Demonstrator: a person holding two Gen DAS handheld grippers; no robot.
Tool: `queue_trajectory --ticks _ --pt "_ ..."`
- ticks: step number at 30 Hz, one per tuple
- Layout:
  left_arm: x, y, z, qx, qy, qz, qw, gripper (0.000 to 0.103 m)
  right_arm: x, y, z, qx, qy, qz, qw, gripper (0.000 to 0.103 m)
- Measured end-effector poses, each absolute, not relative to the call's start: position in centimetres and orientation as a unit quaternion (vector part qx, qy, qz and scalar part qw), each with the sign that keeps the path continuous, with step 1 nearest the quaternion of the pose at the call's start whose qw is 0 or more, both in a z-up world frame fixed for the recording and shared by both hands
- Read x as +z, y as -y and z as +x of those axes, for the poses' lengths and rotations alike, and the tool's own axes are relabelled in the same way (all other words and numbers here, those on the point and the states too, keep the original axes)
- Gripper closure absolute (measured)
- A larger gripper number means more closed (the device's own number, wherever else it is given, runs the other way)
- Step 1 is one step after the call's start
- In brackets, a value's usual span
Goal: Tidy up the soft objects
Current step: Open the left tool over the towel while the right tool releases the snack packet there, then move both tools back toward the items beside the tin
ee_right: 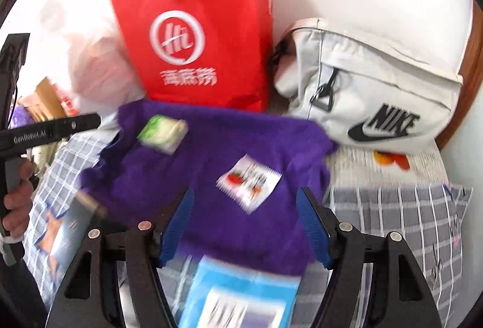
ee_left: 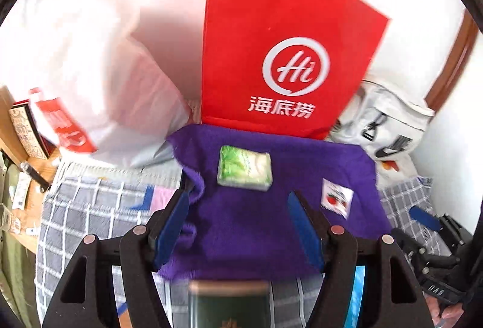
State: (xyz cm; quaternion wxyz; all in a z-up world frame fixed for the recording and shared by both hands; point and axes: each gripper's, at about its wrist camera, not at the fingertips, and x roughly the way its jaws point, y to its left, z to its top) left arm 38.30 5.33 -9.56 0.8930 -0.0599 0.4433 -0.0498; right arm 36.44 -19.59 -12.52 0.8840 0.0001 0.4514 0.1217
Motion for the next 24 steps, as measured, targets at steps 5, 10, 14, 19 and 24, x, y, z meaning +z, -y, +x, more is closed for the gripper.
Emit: queue_trajectory --ticks 5,10,14,19,24 --pt "-9.0 -5.8 34.0 -0.055 -0.448 -0.076 0.889 0.036 -11.3 18.2 30.6 0.134 -0.449 0.003 0.884 0.033" --pt "-9.2 -6.7 28.7 -0.047 -0.448 -0.081 0.889 0.037 -11.1 17.6 25.7 0.145 -0.444 0.008 0.884 0.033" --pt "-9.7 -7.2 25.3 -0.024 -0.447 -0.074 0.891 0.037 -11.6 17.9 22.3 0.143 -0.447 0.018 0.883 0.033" --pt "-10.8 -8.0 21.8 -0.006 -0.448 -0.089 0.889 0.037 -13.4 18.2 18.7 0.144 -0.452 0.005 0.880 0.035" --pt "-12.4 -8.6 19.2 0.011 -0.452 -0.100 0.886 0.036 -17.0 17.6 16.2 0.170 -0.480 -0.005 0.861 0.057"
